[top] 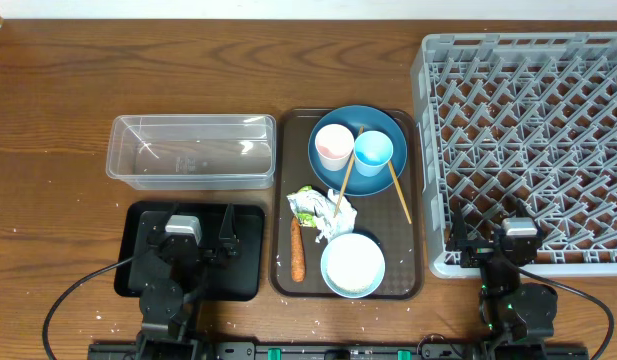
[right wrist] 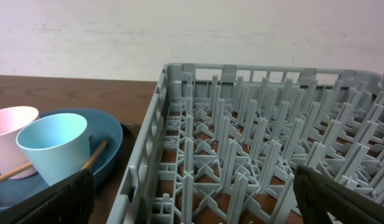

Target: Sort waste into correct bins and load items into the dishwasher rack

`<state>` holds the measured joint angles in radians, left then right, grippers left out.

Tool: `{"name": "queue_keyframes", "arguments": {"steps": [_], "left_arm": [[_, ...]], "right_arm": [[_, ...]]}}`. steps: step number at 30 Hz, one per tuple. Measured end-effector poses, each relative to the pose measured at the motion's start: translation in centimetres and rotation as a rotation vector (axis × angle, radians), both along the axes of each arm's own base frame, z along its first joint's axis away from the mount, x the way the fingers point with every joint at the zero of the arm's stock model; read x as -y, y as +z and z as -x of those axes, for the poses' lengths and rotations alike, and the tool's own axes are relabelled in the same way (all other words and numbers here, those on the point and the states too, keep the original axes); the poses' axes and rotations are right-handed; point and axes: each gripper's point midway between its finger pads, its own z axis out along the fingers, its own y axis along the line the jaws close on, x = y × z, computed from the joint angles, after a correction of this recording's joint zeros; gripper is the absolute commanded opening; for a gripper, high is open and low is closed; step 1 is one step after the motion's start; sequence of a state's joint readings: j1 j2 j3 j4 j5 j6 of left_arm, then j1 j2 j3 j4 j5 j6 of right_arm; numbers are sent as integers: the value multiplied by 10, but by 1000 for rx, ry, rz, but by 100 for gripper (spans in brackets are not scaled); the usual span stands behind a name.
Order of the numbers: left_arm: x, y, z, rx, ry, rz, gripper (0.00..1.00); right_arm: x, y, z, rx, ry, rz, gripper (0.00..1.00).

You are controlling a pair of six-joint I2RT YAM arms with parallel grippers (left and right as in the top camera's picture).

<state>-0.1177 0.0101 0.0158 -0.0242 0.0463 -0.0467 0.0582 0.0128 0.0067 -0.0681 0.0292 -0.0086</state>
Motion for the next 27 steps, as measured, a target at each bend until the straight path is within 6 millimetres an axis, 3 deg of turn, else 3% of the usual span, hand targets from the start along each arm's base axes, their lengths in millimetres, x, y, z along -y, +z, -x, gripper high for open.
{"name": "queue_keyframes", "arguments": {"steps": [18, 27], "left_arm": [[1, 2, 0, 9, -10, -20, 94], [21, 4, 10, -52, -133, -10, 94]], "right_arm": [[0, 0, 0, 0, 1, 0, 99], [0, 0, 0, 0, 0, 0, 99]]}}
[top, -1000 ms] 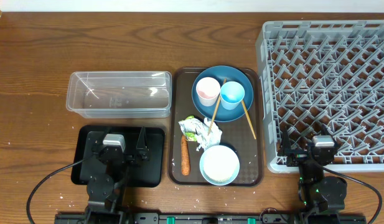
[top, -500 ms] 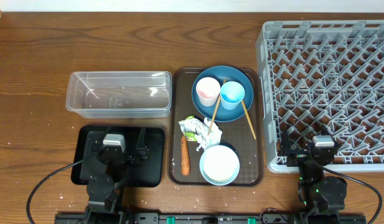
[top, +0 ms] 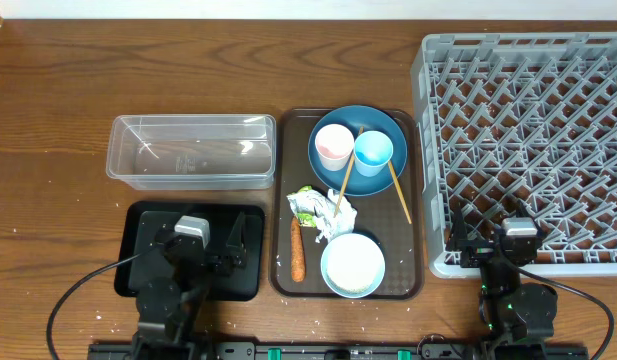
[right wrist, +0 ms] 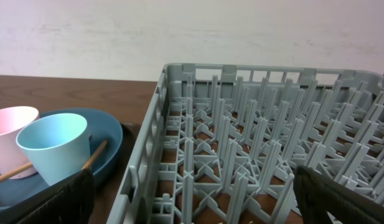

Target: Sort waste into correct bins and load items into the dishwasher rack

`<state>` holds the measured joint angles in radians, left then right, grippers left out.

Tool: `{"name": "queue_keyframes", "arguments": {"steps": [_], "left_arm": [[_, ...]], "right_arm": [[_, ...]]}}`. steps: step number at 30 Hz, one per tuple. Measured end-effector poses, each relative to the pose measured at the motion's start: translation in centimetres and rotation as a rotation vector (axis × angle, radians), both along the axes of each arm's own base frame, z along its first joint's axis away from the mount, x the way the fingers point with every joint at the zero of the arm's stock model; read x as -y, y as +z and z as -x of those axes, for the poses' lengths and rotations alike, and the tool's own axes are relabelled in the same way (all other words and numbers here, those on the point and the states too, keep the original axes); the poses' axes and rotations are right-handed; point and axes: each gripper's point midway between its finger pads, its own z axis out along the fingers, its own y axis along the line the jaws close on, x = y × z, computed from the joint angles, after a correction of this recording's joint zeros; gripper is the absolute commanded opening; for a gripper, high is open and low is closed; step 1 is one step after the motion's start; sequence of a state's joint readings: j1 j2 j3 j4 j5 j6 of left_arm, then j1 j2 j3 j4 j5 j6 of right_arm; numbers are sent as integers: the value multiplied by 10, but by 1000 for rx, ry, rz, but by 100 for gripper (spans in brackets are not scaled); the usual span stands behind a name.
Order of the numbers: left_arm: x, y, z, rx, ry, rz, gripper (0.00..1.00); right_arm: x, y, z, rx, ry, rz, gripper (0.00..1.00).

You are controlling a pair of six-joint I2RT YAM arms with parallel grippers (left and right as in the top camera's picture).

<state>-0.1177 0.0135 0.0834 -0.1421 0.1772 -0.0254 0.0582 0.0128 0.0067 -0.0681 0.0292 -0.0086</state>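
A brown tray (top: pixel 281 200) in the middle holds a blue plate (top: pixel 380 182) with a pink cup (top: pixel 334 146), a light blue cup (top: pixel 373 152) and two chopsticks (top: pixel 399 192). In front of the plate lie a crumpled wrapper (top: pixel 323 212), a carrot (top: pixel 297 249) and a white bowl (top: pixel 352 265). My left gripper (top: pixel 195 240) stands open over the black bin (top: pixel 250 285). My right gripper (top: pixel 508 243) (right wrist: pixel 204 208) is open at the near left corner of the grey dishwasher rack (top: pixel 528 120) (right wrist: pixel 260 124), holding nothing.
A clear plastic bin (top: pixel 191 150) sits left of the tray, behind the black bin. In the right wrist view the blue plate (right wrist: pixel 111 134), light blue cup (right wrist: pixel 55 152) and pink cup (right wrist: pixel 8 134) show left of the rack wall.
My left gripper has shifted a little to the right over the black bin, towards the tray. The right gripper and all the items are where they were.
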Motion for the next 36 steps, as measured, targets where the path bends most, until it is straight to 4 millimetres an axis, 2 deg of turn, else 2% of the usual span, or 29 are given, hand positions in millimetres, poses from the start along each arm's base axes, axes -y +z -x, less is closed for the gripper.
{"name": "queue_keyframes", "arguments": {"steps": [3, 8, 13, 17, 21, 25, 28, 36], "left_arm": [[1, 15, 8, -48, -13, -4, 95], [3, 80, 16, -108, -29, -6, 94], [9, 125, 13, -293, -60, -16, 94], [20, 152, 3, -461, -110, -10, 94], [38, 181, -24, -482, -197, 26, 94], [51, 174, -41, -546, -245, 73, 91], [61, 158, -43, -642, -270, 127, 82], [94, 127, -44, -789, -361, 141, 79]], "right_arm": [[0, 0, 0, 0, 1, 0, 99], [0, 0, 0, 1, 1, 0, 99], [0, 0, 0, -1, 1, 0, 99], [0, 0, 0, -1, 0, 0, 99], [0, 0, 0, 0, 1, 0, 99], [0, 0, 0, 0, 1, 0, 99], [0, 0, 0, 0, 0, 0, 99], [0, 0, 0, 0, 1, 0, 99]]}}
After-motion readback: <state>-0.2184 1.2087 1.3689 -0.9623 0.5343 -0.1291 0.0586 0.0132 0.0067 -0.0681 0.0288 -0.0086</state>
